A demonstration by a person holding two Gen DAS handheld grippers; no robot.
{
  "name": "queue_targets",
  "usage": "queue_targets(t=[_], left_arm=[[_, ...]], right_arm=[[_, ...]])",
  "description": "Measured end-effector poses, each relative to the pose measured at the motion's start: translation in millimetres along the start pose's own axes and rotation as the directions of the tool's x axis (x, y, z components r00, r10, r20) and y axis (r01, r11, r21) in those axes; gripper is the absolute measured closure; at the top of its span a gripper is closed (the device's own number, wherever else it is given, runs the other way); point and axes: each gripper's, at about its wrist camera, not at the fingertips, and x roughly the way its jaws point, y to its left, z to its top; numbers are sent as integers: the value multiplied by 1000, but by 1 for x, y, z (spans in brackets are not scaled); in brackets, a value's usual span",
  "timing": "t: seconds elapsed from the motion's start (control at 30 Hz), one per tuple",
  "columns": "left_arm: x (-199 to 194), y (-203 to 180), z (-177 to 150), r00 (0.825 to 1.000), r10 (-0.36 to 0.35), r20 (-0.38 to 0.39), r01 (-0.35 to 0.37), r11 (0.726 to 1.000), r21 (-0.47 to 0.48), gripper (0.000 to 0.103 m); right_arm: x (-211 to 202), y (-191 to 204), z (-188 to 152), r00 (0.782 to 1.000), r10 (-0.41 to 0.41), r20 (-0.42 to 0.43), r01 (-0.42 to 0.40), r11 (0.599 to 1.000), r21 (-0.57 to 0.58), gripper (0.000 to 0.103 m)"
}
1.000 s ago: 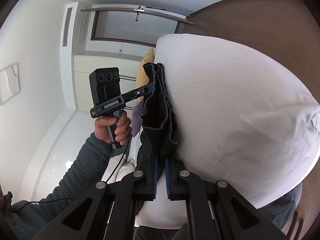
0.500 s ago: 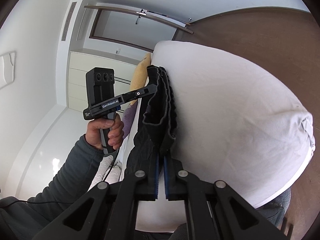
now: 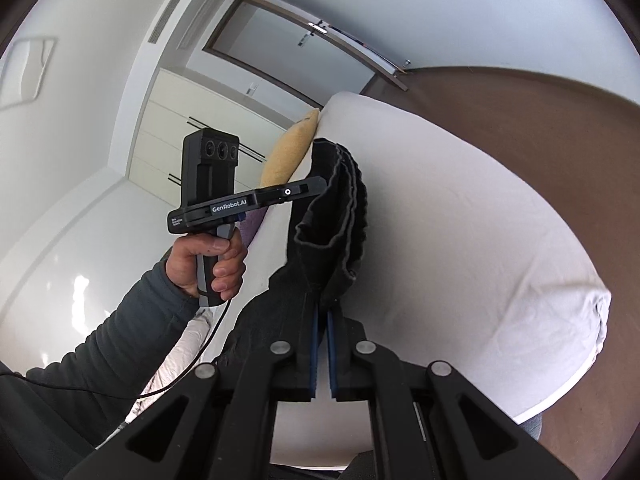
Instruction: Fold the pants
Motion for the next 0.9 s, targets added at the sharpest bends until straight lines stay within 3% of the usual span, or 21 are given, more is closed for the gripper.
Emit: queue_targets(t=[0.37, 0.63, 0.9], left_arm=[[-57, -11, -23, 997, 9, 71, -10, 1000, 23, 101], [-104, -29, -33, 990, 41, 131, -54, 994, 99, 101], [-134, -23, -69, 978, 47, 203, -62, 996, 68, 101]], right_arm=[[11, 53, 16, 1000, -15, -6, 14, 975, -222, 99], [20, 90, 20, 999, -32, 4, 31, 921, -388, 99], [42, 127, 14, 999, -38, -37, 13, 846, -533, 99]])
